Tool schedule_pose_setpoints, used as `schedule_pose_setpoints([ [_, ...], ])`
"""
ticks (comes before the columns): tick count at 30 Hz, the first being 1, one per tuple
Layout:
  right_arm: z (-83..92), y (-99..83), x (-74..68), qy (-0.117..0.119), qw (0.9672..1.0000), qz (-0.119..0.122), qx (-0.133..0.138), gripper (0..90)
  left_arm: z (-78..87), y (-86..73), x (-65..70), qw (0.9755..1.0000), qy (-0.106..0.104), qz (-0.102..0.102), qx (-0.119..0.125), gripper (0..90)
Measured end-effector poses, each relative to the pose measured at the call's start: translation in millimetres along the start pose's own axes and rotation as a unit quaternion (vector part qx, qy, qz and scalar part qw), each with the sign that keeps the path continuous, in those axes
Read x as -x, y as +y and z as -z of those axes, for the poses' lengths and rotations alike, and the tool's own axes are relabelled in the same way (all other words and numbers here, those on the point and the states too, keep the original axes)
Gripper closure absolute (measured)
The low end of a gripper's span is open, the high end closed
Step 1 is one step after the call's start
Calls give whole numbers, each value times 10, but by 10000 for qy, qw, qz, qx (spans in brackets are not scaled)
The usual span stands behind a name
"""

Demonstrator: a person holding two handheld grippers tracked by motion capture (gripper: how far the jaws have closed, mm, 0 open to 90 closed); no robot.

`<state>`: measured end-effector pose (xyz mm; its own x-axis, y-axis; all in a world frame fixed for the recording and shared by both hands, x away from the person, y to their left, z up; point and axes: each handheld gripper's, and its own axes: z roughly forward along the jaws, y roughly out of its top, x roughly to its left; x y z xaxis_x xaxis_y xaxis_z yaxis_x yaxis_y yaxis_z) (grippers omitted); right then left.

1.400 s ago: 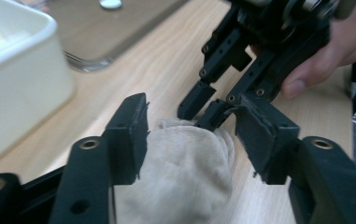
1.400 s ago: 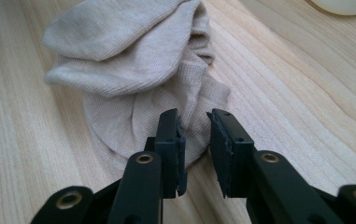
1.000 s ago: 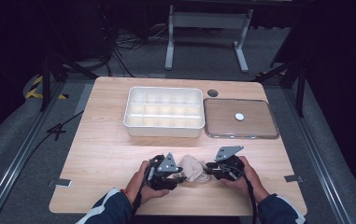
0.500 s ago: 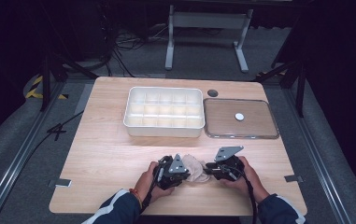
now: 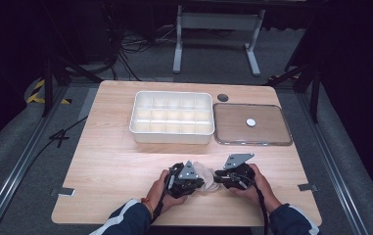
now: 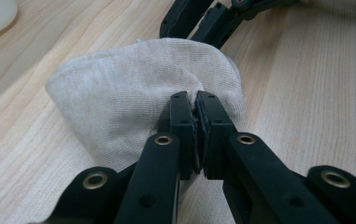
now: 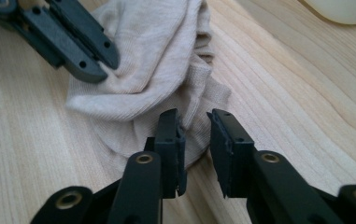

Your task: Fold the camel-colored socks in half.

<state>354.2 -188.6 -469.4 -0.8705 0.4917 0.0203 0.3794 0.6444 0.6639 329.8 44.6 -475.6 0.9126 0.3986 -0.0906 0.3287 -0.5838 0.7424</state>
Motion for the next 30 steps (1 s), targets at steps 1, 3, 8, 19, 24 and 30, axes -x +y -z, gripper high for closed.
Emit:
schedule_pose_setpoints([
  [1,2,0,1,1,10000,-28,6,713,0,-1,-3,10000,-13,35,15,839],
  [3,37,19,-5,-22,9999,12,129,707,8,0,0,10000,-14,15,49,779],
  [8,200,155,-78,-82,9971,25,761,752,26,-10,-4,9999,-83,39,66,726],
  [19,-16,216,-227,62,9981,412,450,803,25,-29,2,9999,-131,-36,32,664],
  [24,-101,193,-244,8,9984,504,237,815,158,-9,-4,9999,-5,-108,44,579],
  [30,-116,187,-234,51,9981,604,136,836,403,-113,-170,9978,320,541,216,524],
])
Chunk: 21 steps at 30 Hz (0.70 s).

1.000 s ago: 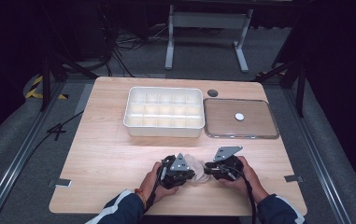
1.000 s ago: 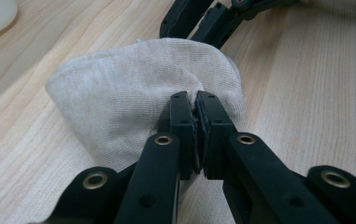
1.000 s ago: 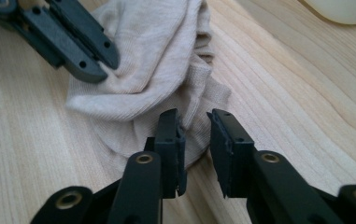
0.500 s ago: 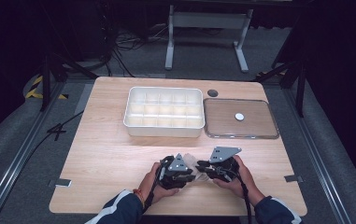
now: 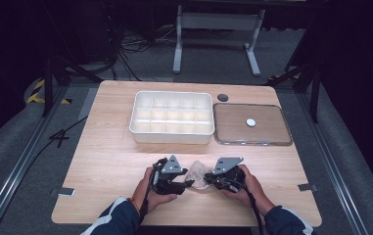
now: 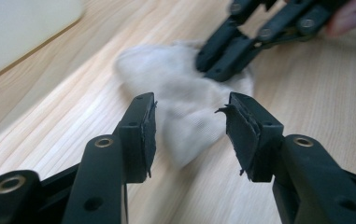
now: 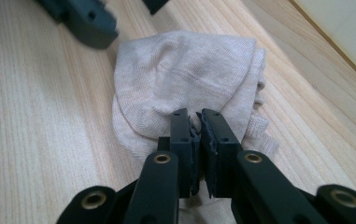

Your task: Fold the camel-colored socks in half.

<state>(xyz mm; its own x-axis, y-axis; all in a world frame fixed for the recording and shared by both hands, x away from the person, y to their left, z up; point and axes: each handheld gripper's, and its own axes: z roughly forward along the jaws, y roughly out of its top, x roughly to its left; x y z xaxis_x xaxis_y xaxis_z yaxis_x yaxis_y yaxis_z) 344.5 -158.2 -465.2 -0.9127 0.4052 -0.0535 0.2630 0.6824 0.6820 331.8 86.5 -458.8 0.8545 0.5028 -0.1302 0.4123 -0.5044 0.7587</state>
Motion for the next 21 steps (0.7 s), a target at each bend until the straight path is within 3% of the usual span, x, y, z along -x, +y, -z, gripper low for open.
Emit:
schedule_pose_setpoints([
  [6,-7,5,-5,28,10000,-20,-27,837,-112,-82,-113,9991,59,347,-242,482],
  [9,-8,4,-5,-7,10000,20,-32,837,-177,-98,-107,9990,-2,299,-330,465],
  [13,-7,7,-10,-24,10000,25,-41,835,-208,-91,-93,9992,-33,304,-267,501],
  [17,6,28,-12,-62,10000,-13,-7,836,-208,-72,-79,9990,122,203,-372,604],
  [21,74,93,-14,-87,9995,-78,293,843,-210,-68,-79,9990,167,161,-384,642],
])
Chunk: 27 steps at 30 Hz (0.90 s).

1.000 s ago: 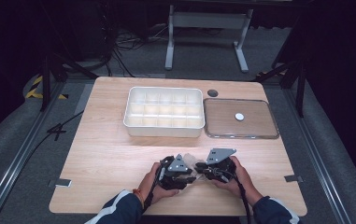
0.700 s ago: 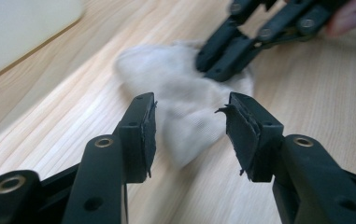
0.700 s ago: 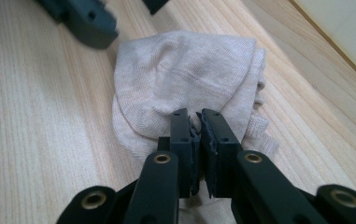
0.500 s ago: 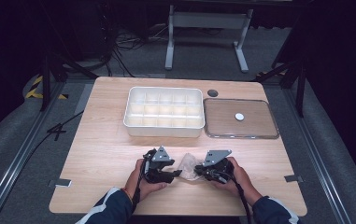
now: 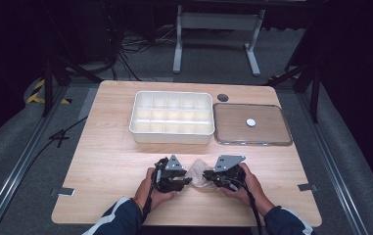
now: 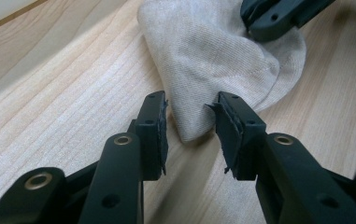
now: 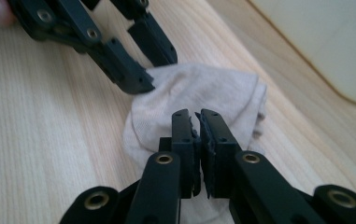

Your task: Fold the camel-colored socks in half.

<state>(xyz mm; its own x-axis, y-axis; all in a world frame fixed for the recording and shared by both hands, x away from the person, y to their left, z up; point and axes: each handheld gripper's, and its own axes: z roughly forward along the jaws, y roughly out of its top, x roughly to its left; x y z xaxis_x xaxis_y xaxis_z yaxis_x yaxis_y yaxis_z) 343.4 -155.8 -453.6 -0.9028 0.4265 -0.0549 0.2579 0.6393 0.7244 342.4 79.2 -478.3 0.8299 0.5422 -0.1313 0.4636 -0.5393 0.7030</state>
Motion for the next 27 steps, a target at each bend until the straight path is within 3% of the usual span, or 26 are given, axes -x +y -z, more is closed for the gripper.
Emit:
schedule_pose_setpoints([
  [2,-10,25,-23,15,10000,59,4,837,-4,2,4,10000,17,-26,4,647],
  [6,-139,17,-28,20,9993,149,-330,836,-7,3,2,10000,-16,-4,18,644],
  [7,-147,8,-13,81,9995,59,-304,837,-5,3,-8,10000,-55,3,10,634],
  [9,-148,-5,12,151,9994,-60,-294,837,-11,4,-18,9999,-21,124,70,590],
  [12,-146,-11,10,123,9994,-38,-316,838,-1,27,-67,9996,184,206,-11,506],
  [14,-147,-12,13,145,9994,-48,-314,839,-1,34,-98,9993,181,326,7,459],
  [15,-146,-15,17,157,9994,-70,-313,839,1,37,-117,9994,167,292,-5,444],
  [17,-148,-18,24,155,9994,-70,-309,839,-5,49,-111,9990,157,404,128,428],
  [21,-147,-17,20,145,9994,-25,-319,840,-18,100,-126,9978,6,592,308,419],
  [27,-140,-25,18,145,9994,47,-316,839,-106,110,-100,9985,-12,522,151,451],
])
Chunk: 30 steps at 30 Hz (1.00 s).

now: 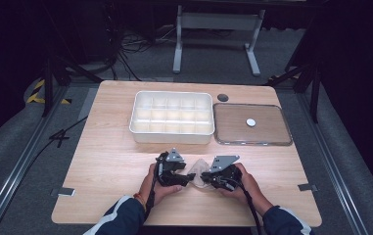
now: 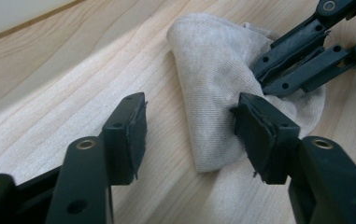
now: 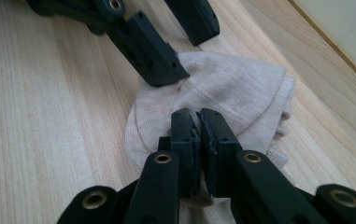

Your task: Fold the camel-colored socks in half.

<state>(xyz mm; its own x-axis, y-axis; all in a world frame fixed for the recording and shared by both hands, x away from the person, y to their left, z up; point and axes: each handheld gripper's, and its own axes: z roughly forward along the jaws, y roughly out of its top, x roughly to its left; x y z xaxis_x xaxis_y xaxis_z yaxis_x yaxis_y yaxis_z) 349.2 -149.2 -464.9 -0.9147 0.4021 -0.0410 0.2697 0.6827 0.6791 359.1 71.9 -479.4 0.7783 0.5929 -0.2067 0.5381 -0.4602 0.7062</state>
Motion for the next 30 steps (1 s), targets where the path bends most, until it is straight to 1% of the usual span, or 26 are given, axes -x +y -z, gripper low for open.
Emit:
schedule_pose_setpoints([
  [1,1,-1,0,-1,10000,-4,-1,839,1,4,-1,9999,-37,-97,-40,479],
  [3,8,-7,-4,-16,10000,-43,25,839,-3,-3,7,9998,-106,-183,-50,547],
  [4,13,-15,-11,-76,10000,-34,55,839,-11,-6,12,9997,-167,-198,-23,585],
  [5,22,-22,-17,-102,9999,-39,82,838,-12,-6,15,9996,-176,-222,-27,619],
  [6,33,-23,-19,-131,9999,-42,80,838,-9,-7,21,9995,-194,-232,-61,639],
  [8,55,-27,-6,-205,9997,-47,81,832,-13,-10,29,9995,-226,-220,-35,676],
  [9,53,-35,10,-201,9997,-73,92,831,-13,-9,28,9993,-255,-265,-44,686],
  [10,44,-43,16,-165,9997,-144,89,831,-13,-10,32,9993,-280,-252,-45,701],
  [12,37,-33,13,-153,9998,-95,43,829,-12,-9,40,9992,-294,-274,-23,731],
  [13,34,-26,7,-192,9998,-74,14,828,-13,-9,47,9992,-278,-277,-13,757],
  [14,34,-26,6,-189,9998,-65,13,828,-7,-4,53,9991,-252,-327,-32,765],
  [16,41,-30,15,-168,9998,-85,9,823,-1,-4,76,9992,-216,-342,2,795],
  [17,41,-30,15,-168,9998,-85,9,823,-1,-4,76,9992,-216,-342,2,801],
  [18,56,-41,1,-396,9992,-66,88,810,11,3,87,9989,-194,-416,-20,806],
  [19,56,-41,1,-396,9992,-66,88,810,11,3,87,9989,-194,-416,-20,808],
  [20,63,-43,-2,-423,9990,-60,94,812,18,4,98,9990,-193,-396,38,808],
  [23,56,-49,2,-368,9992,-120,43,820,42,17,114,9988,-199,-444,69,815],
  [25,57,-49,8,-355,9993,-116,29,820,53,23,117,9986,-208,-483,77,817],
  [26,54,-49,12,-341,9993,-117,22,821,61,29,135,9986,-186,-481,134,817],
  [27,47,-46,17,-328,9994,-137,7,825,70,33,136,9985,-188,-507,132,818],
  [28,39,-46,19,-337,9994,-126,3,829,67,35,142,9985,-222,-454,201,819],
  [30,38,-46,19,-319,9994,-131,5,832,75,42,139,9982,-236,-495,243,819],
])
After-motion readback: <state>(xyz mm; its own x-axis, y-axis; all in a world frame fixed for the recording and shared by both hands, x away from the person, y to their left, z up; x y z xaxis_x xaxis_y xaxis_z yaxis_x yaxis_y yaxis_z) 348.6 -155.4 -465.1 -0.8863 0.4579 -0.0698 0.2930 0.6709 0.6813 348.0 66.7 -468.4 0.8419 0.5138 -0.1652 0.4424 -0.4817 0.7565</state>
